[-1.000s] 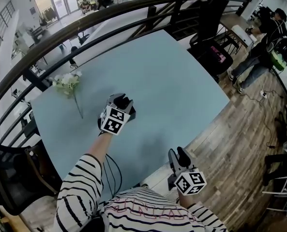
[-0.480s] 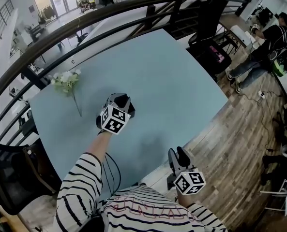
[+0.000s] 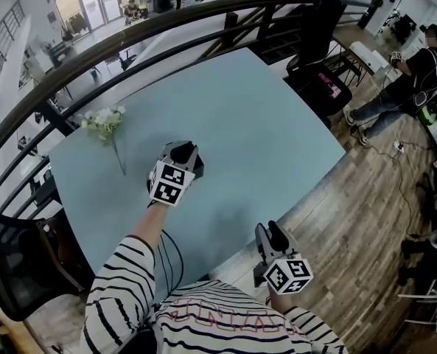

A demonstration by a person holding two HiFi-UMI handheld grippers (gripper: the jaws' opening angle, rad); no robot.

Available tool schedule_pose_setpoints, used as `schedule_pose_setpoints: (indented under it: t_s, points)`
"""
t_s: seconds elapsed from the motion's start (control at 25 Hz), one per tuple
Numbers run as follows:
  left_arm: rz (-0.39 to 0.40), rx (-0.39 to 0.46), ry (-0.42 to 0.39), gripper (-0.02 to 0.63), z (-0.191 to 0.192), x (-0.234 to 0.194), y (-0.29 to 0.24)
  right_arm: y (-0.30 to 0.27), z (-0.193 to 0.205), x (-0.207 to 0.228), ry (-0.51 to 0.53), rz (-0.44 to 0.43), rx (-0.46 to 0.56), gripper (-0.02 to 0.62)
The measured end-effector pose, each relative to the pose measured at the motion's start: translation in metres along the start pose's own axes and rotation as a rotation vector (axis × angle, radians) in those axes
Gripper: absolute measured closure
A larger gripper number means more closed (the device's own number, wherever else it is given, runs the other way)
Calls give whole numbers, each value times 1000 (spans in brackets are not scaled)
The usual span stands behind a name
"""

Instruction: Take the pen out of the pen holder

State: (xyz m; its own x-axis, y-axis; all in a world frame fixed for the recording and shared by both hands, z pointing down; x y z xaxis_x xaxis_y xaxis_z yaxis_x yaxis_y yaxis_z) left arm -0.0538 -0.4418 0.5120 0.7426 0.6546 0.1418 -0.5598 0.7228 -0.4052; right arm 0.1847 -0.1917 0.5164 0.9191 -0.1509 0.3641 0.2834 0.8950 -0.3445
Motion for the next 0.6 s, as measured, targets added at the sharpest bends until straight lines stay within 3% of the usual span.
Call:
schedule_pose_setpoints:
  t_s: [0.6]
  points:
    - [-95, 190, 3, 535, -31, 35, 88, 40, 4, -9, 19, -89, 34, 423]
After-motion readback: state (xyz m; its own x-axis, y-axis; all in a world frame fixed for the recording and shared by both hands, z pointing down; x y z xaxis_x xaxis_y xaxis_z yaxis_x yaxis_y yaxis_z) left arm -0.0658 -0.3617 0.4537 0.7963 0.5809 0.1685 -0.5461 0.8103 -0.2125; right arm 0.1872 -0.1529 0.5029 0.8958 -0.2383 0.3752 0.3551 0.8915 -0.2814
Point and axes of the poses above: the fingertips, and each gripper's own axes: y backward along the fingers, x to its right, z out of its underside, the point moved 7 cm from there along y, backward along the fingers, and after that the axes turned 2 degrees about y, right-handed, at the moved point
